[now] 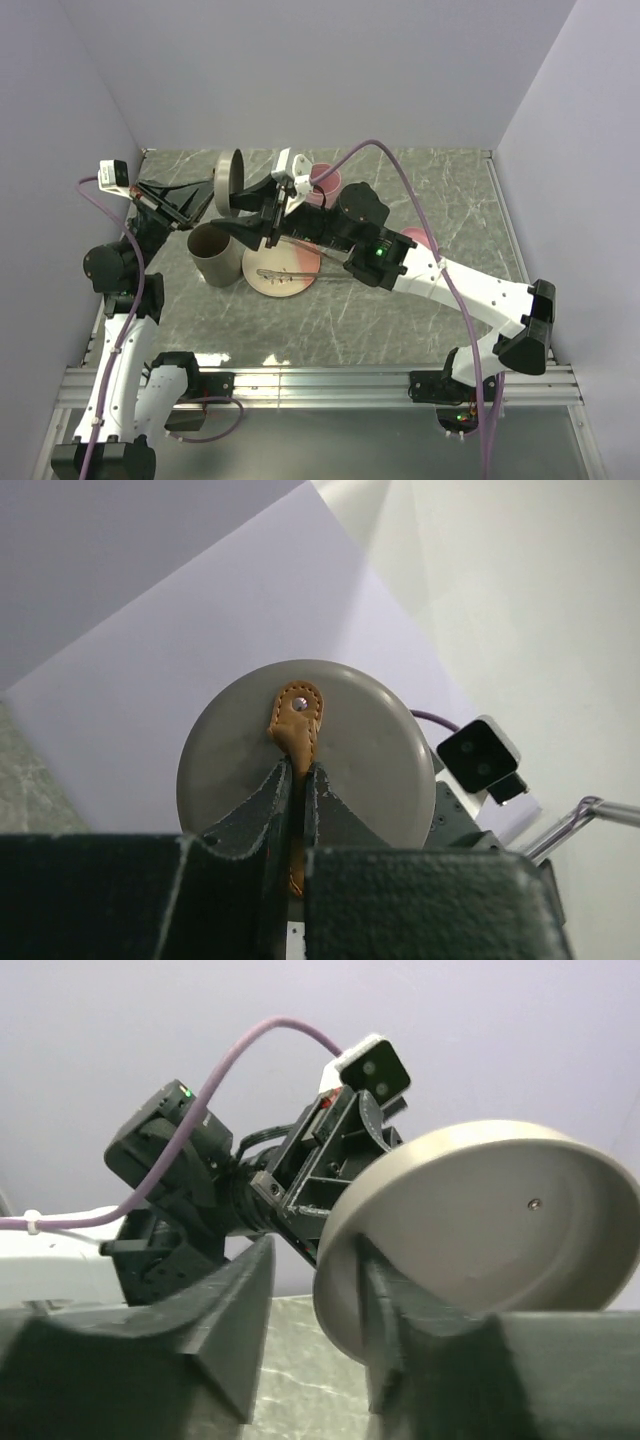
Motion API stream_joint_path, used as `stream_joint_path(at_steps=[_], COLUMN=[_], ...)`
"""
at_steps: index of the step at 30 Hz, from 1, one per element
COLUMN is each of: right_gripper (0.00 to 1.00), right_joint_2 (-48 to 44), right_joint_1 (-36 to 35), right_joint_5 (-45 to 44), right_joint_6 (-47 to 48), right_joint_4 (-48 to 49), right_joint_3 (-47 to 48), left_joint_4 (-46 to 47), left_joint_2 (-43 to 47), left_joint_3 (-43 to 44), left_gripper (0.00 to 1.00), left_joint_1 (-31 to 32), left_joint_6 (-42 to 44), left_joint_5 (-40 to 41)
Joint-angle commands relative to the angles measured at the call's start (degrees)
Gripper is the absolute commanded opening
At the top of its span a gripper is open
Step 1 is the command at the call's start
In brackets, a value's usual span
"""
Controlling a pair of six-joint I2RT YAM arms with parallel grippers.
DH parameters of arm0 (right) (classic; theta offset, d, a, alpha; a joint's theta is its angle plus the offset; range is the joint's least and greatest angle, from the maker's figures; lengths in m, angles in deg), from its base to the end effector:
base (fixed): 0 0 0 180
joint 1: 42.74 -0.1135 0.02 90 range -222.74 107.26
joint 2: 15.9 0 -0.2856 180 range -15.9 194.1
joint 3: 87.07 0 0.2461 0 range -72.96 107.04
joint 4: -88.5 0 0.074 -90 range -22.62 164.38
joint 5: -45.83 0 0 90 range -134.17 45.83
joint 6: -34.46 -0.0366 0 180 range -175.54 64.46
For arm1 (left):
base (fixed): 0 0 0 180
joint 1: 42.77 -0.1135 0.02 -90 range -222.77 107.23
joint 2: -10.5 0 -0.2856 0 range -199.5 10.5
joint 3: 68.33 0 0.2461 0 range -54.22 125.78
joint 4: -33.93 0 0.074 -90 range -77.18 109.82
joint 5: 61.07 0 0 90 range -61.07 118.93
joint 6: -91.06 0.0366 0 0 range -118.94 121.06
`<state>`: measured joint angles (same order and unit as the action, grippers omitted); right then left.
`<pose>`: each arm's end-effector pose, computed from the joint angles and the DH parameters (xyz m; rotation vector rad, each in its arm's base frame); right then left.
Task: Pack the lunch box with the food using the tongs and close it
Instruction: Close the box lid on the packing box.
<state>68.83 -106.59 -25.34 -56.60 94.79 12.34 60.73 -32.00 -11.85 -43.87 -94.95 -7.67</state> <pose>0.1363 0.3044 0.4991 -0.9281 0.9296 1.1752 0.1269 -0.0194 0.4334 -0.2612 1.1568 -1.7615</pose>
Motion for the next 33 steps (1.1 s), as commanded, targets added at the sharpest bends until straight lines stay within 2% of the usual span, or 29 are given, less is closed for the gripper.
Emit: stream_joint_path(at_steps=[1, 2, 4, 5, 6, 7, 8, 9, 11, 12, 15, 19, 21, 23, 27, 33], right_gripper=[0.51, 0.58, 0.65, 0.73, 0.75, 0.77, 0.8, 0.82, 0.85, 0.86, 0.89, 0.94, 0.97, 0.98, 0.98, 0.98], right_joint_2=[-2.4, -2.9, -5.0, -6.4, -7.2, -7.8, -9.1, -9.8, -11.1, -11.4, -11.9, -12.2, -14.5, -15.8, -16.3, -18.6], right_joint_1=[-0.3, 0.0, 0.9, 1.2, 1.7, 2.2, 2.5, 2.9, 4.8, 5.8, 10.2, 14.9, 17.9, 20.2, 29.4, 37.4], right_joint_5=[-2.0, -2.4, -3.3, -3.4, -4.1, -4.2, -4.3, -4.8, -5.2, -4.9, -4.9, -4.0, -2.3, -2.0, 2.2, 4.3], right_joint_6=[0.5, 0.5, 0.5, 0.9, 2.5, 2.6, 3.2, 3.8, 4.1, 3.7, 2.9, 4.8, 6.1, 8.9, 11.4, 11.5], right_joint_4=[-0.6, -1.2, -3.0, -3.7, -5.5, -6.5, -7.9, -9.6, -14.9, -16.9, -25.7, -36.1, -36.8, -39.6, -46.0, -46.4], right_joint_3=[0.9, 0.4, -1.3, -1.8, -2.8, -3.1, -3.5, -3.6, -3.6, -3.6, -2.8, -3.5, -7.3, -9.3, -13.2, -16.8], left_joint_4=[1.0, -2.5, -8.4, -17.1, -21.7, -27.3, -37.1, -43.7, -52.8, -60.9, -70.9, -76.4, -77.6, -78.5, -77.9, -75.9], left_joint_2=[0.9, 0.8, 0.4, 0.1, -0.2, -0.6, -1.2, -2.0, -4.6, -5.6, -8.9, -11.0, -12.3, -13.7, -14.9, -16.1], left_joint_3=[2.3, 2.8, 5.9, 7.3, 10.7, 12.6, 14.7, 19.4, 23.6, 26.9, 30.4, 31.5, 30.7, 29.8, 26.5, 21.6], left_gripper=[0.01, 0.01, 0.01, 0.01, 0.0, 0.0, 0.0, 0.0, 0.0, 0.0, 0.0, 0.0, 0.0, 0.0, 0.0, 0.0], left_joint_1=[-1.1, -1.4, -3.0, -3.5, -4.3, -4.5, -4.5, -4.5, -4.5, -4.5, -4.6, -4.6, -4.7, -4.6, -4.6, -4.6], left_joint_6=[7.1, 9.0, 17.3, 21.2, 30.6, 36.0, 41.5, 52.3, 62.3, 70.3, 83.2, 93.5, 98.5, 100.6, 103.4, 106.4], left_joint_5=[-3.8, -5.1, -8.6, -9.2, -9.6, -9.5, -9.3, -8.4, -5.0, -3.5, 2.4, 8.1, 10.1, 11.1, 11.7, 13.1])
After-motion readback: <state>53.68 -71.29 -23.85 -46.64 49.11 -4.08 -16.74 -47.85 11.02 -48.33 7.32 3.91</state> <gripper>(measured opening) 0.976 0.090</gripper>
